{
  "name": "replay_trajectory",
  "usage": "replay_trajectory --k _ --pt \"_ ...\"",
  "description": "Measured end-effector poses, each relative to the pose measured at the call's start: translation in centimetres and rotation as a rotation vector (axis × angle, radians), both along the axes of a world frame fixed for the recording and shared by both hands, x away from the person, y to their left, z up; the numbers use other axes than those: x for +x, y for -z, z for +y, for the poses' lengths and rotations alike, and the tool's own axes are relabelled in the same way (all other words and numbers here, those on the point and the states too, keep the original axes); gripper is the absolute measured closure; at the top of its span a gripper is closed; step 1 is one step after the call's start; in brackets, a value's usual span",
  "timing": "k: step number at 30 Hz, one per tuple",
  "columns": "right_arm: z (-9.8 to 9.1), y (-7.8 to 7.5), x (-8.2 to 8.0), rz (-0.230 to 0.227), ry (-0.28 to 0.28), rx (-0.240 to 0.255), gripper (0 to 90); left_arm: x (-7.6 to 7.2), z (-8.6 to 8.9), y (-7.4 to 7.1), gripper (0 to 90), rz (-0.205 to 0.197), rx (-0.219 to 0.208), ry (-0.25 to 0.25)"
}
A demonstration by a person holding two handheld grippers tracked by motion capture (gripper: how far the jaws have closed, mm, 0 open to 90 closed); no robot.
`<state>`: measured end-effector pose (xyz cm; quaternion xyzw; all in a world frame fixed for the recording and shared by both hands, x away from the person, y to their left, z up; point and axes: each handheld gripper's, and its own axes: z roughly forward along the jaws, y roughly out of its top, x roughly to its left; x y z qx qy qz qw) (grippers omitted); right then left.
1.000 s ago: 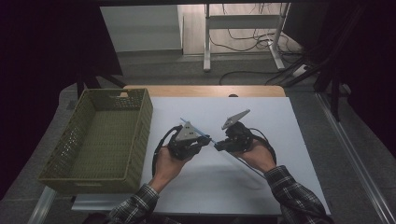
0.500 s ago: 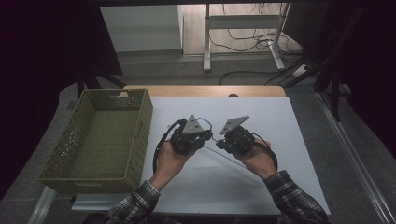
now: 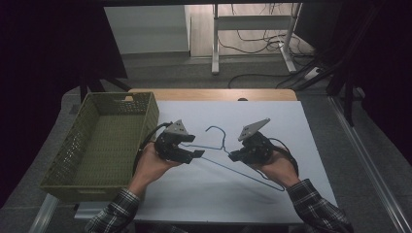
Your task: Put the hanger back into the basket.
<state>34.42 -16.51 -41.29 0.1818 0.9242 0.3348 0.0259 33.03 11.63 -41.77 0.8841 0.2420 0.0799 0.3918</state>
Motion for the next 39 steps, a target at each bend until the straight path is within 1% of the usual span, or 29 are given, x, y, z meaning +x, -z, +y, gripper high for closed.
replay_trajectory --k 1,2,3,5,6,7,8,10,11,13,14,16,18,20,22,23,24,25,26,27,28,29,30,31,32,33,37,38,39 --pt "0.0 0.0 -0.1 0.009 -0.012 0.001 86.2 0.1 0.0 0.0 39.8 -0.001 0.016 0.030" --pt "0.0 0.0 -0.1 0.013 -0.017 0.001 86.1 0.3 -0.2 0.0 41.6 0.003 0.020 0.064" --pt "0.0 0.0 -0.2 0.016 -0.022 -0.001 86.2 0.4 -0.4 -0.1 43.1 0.000 0.036 0.082" --pt "0.1 -0.1 -0.2 0.022 -0.034 -0.002 86.1 0.7 -1.0 -0.1 46.8 0.017 0.060 0.138" --pt "0.1 -0.2 -0.3 0.024 -0.039 -0.002 86.1 0.7 -1.3 -0.1 47.5 0.018 0.071 0.150" --pt "0.1 -0.2 -0.3 0.027 -0.043 0.001 86.2 0.9 -1.8 -0.1 49.1 0.023 0.093 0.175" --pt "0.1 -0.3 -0.3 0.033 -0.053 0.009 86.1 1.0 -2.0 -0.1 52.6 0.025 0.101 0.186" --pt "0.1 -0.3 -0.3 0.033 -0.063 0.012 86.1 1.1 -2.4 0.0 54.8 0.027 0.118 0.196" --pt "0.1 -0.3 -0.3 0.036 -0.070 0.013 86.1 1.3 -2.7 0.1 57.2 0.025 0.131 0.209" --pt "0.2 -0.3 -0.4 0.042 -0.080 0.011 86.1 1.4 -3.0 0.1 61.6 0.035 0.141 0.224" --pt "0.2 -0.3 -0.4 0.045 -0.082 0.011 86.1 1.5 -3.1 0.1 63.8 0.039 0.144 0.239" --pt "0.2 -0.3 -0.4 0.047 -0.094 0.011 86.1 1.6 -3.4 0.1 69.1 0.039 0.165 0.263" --pt "0.2 -0.3 -0.4 0.051 -0.105 0.011 86.1 1.5 -3.7 0.1 74.3 0.036 0.184 0.280" --pt "0.2 -0.2 -0.3 0.049 -0.108 0.000 86.0 1.3 -3.9 0.1 78.4 0.029 0.211 0.311" --pt "0.0 -0.2 -0.2 0.047 -0.107 -0.005 85.7 1.1 -4.1 0.0 83.8 0.030 0.219 0.337" --pt "0.0 -0.2 -0.1 0.038 -0.098 -0.014 85.5 0.8 -4.3 -0.1 86.8 0.026 0.220 0.339" --pt "-0.1 -0.2 0.0 0.034 -0.092 -0.019 85.4 0.7 -4.4 -0.2 87.2 0.033 0.225 0.328" --pt "-0.2 -0.2 0.1 0.043 -0.090 -0.017 85.1 0.6 -4.5 -0.2 87.3 0.031 0.225 0.318" --pt "-0.3 -0.1 0.1 0.038 -0.089 -0.013 84.0 0.6 -4.5 -0.3 87.4 0.060 0.219 0.314" --pt "-0.4 -0.1 0.1 0.034 -0.082 -0.012 82.9 0.5 -4.5 -0.4 87.5 0.059 0.215 0.303" --pt "-0.5 -0.2 0.1 0.027 -0.079 -0.010 80.7 0.4 -4.6 -0.4 87.5 0.068 0.208 0.292" --pt "-0.5 -0.2 0.0 0.021 -0.074 -0.007 75.0 0.4 -4.6 -0.5 87.6 0.077 0.200 0.283" --pt "-0.6 -0.3 -0.1 0.012 -0.060 0.001 69.0 0.3 -4.5 -0.6 87.6 0.072 0.195 0.263" --pt "-0.8 -0.4 -0.1 -0.003 -0.045 0.012 63.3 0.3 -4.5 -0.7 87.6 0.089 0.179 0.253" --pt "-0.9 -0.6 -0.2 -0.016 -0.034 0.019 58.0 0.2 -4.3 -0.9 87.6 0.074 0.165 0.232" --pt "-1.2 -0.8 -0.2 -0.029 -0.012 0.032 52.2 0.2 -4.1 -1.0 87.6 0.083 0.159 0.222" --pt "-2.3 -1.4 -0.2 -0.040 0.051 0.085 37.2 0.3 -2.9 -1.5 87.6 0.087 0.103 0.145" --pt "-2.7 -1.5 -0.3 -0.046 0.072 0.101 33.7 0.4 -2.6 -1.6 87.6 0.093 0.101 0.140" --pt "-2.9 -1.6 -0.4 -0.051 0.083 0.111 31.6 0.4 -2.2 -1.7 87.6 0.089 0.093 0.123"
